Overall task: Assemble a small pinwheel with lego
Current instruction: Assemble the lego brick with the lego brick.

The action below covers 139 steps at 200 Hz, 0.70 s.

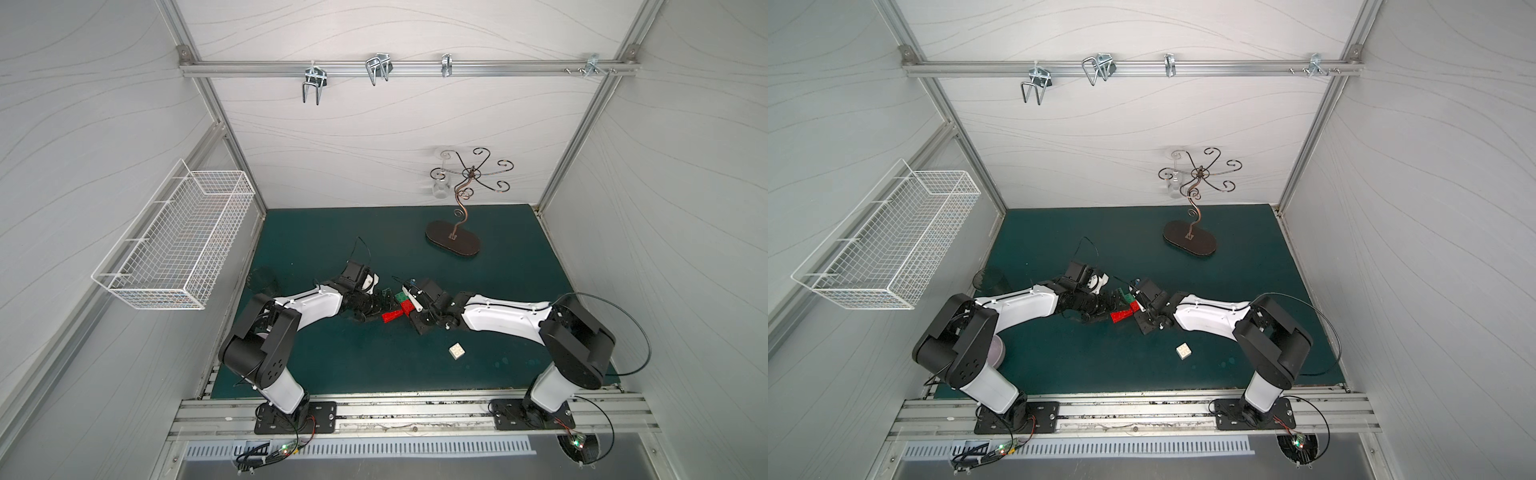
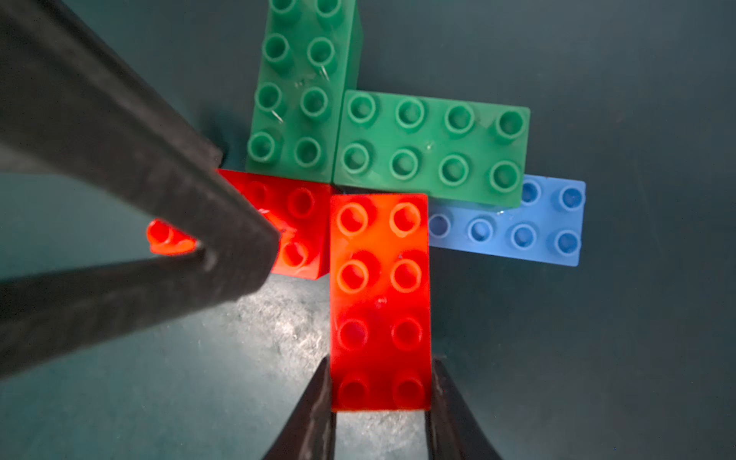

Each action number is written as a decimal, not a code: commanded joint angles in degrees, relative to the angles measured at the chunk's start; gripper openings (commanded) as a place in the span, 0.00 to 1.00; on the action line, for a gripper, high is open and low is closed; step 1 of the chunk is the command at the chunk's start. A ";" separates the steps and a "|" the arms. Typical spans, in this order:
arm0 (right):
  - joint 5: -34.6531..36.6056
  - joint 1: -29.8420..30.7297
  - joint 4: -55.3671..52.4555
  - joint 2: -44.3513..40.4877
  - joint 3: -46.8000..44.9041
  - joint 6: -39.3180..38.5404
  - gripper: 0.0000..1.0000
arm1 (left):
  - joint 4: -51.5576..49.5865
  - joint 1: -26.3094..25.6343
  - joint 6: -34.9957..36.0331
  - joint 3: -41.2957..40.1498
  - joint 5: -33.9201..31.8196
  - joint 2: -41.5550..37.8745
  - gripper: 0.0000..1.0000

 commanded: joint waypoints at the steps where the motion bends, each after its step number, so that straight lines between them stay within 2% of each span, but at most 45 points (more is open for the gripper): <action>1: -0.54 -0.19 1.28 -0.34 0.08 0.04 0.14 | 1.44 -0.52 0.87 0.80 -0.58 0.93 1.00; 19: 0.02 -0.19 0.51 0.62 0.63 -0.52 0.13 | 4.03 -0.72 -0.50 -0.43 -1.20 -0.92 1.00; 59: -0.78 -0.23 0.74 2.31 1.11 -0.70 0.13 | 0.69 -2.02 -0.84 1.28 -7.56 0.87 1.00; 112: -1.66 -0.36 1.13 2.14 0.76 -0.42 0.13 | 10.15 -3.29 -7.60 -3.11 -10.89 0.98 1.00; 139: -2.16 -0.26 1.04 2.61 1.24 -0.58 0.13 | 11.18 -4.57 -9.03 -3.72 -14.66 1.71 0.94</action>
